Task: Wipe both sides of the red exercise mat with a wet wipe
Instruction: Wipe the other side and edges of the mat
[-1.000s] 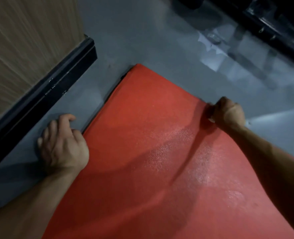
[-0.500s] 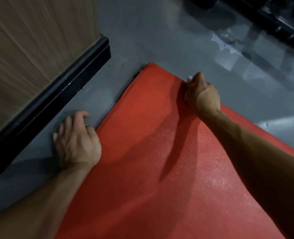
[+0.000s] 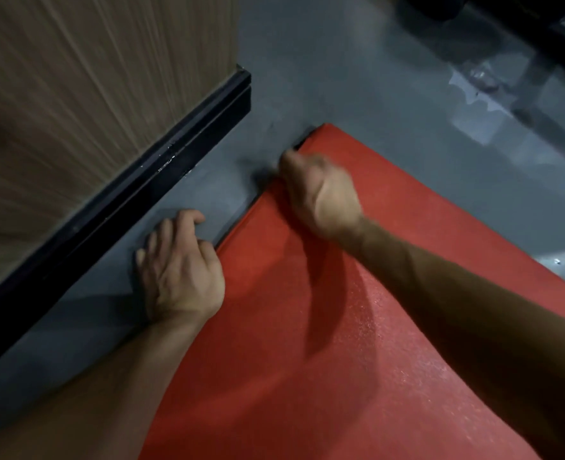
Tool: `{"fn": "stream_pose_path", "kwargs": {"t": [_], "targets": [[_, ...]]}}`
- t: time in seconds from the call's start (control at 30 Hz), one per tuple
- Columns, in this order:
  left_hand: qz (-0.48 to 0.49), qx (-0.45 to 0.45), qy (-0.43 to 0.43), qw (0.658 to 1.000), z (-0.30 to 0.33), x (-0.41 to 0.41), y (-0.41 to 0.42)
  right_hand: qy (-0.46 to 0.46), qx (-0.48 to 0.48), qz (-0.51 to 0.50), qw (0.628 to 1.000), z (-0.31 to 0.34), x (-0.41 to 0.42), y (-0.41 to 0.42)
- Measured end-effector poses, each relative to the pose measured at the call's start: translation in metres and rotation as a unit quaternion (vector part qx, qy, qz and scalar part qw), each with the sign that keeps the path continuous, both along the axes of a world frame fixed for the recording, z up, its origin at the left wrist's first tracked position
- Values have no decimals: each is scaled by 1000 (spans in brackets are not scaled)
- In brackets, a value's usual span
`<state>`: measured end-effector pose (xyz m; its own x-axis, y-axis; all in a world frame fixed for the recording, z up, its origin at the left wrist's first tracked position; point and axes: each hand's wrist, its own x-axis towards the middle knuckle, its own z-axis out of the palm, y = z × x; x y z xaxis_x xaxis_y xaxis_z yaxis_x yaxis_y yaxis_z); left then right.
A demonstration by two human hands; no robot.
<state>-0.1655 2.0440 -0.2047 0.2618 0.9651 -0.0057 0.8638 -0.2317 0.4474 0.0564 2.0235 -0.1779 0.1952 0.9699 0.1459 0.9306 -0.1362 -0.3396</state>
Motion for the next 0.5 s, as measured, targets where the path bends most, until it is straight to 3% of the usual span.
{"fn": "stream_pose_path", "kwargs": {"t": [0.1,0.23,0.3,0.43,0.5], "targets": [[-1,-2,1,1000,2,1,-1,-41,-25,109,993,3,2,-12],[-2,0,-7,1000,2,0,-1,-80,-50,-97,991,6,56,34],[-3,1,-5,1000,2,1,-1,-50,-43,-130,989,10,49,35],[0,-5,7,1000,2,-1,0,30,-49,98,994,13,-42,-11],[3,-7,12,1000,2,0,1,12,-54,154,987,18,-49,-16]]}}
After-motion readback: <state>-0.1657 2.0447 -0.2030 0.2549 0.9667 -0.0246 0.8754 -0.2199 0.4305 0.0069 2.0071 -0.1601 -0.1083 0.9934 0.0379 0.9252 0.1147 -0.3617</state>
